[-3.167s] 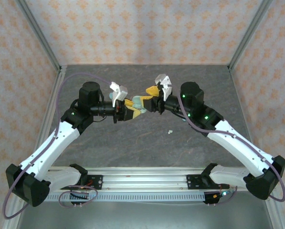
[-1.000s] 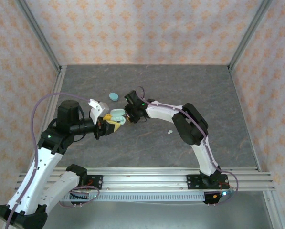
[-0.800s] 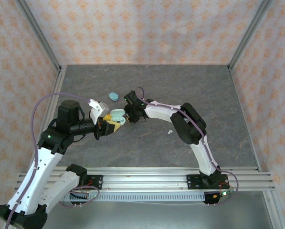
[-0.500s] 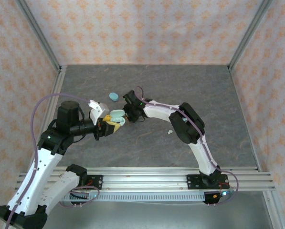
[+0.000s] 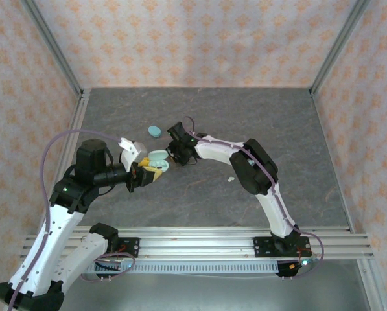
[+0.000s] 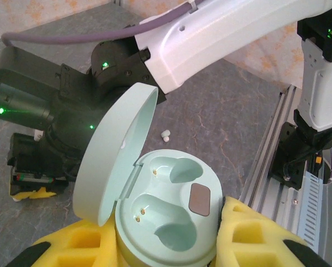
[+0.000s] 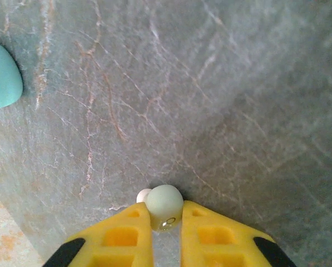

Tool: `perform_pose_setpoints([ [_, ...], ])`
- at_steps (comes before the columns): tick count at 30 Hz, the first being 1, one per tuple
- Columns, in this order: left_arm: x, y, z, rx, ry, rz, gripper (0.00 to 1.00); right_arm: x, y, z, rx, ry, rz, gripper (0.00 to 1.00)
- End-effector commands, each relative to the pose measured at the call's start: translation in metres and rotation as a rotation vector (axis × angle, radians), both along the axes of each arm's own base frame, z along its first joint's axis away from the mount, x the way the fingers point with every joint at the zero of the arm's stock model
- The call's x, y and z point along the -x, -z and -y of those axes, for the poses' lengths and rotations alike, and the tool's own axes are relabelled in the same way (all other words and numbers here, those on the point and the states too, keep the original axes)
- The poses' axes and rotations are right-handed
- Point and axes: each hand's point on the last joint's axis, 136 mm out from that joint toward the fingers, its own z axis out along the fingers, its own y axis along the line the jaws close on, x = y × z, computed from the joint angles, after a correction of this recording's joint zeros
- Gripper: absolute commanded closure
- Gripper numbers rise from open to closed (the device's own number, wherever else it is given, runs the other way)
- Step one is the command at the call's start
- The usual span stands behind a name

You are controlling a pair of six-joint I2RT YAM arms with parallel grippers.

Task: Insert wireless bluetooth earbuds into charging case

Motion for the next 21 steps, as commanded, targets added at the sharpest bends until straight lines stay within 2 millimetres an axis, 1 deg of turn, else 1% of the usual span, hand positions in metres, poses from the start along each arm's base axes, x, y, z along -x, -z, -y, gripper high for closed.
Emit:
perform_pose_setpoints([
  [1,0.003,0.003,-0.004,-0.018,-0.011,0.007,0.77,-0.002,0.012,0.030,0.104,-0.020,0.013,0.87],
  [4,0.004,0.004,-0.005,-0.020,-0.012,0.010,0.76,0.006,0.008,0.045,0.113,-0.081,-0.003,0.88],
  [9,0.003,0.001,-0.003,-0.012,-0.005,0.017,0.76,0.028,-0.002,0.074,0.132,-0.193,-0.039,0.90],
  [13,0.001,0.000,0.000,-0.002,0.008,0.015,0.76,0.053,-0.012,0.098,0.165,-0.302,-0.076,0.89],
  [16,-0.002,0.002,0.004,0.014,0.029,0.011,0.76,0.074,-0.015,0.118,0.215,-0.388,-0.122,0.89],
  [18,-0.006,0.002,0.007,0.030,0.035,0.010,0.76,0.086,-0.017,0.130,0.251,-0.428,-0.139,0.89],
  [21,-0.012,0.001,0.011,0.054,0.042,0.013,0.77,0.101,-0.019,0.140,0.269,-0.474,-0.173,0.89],
])
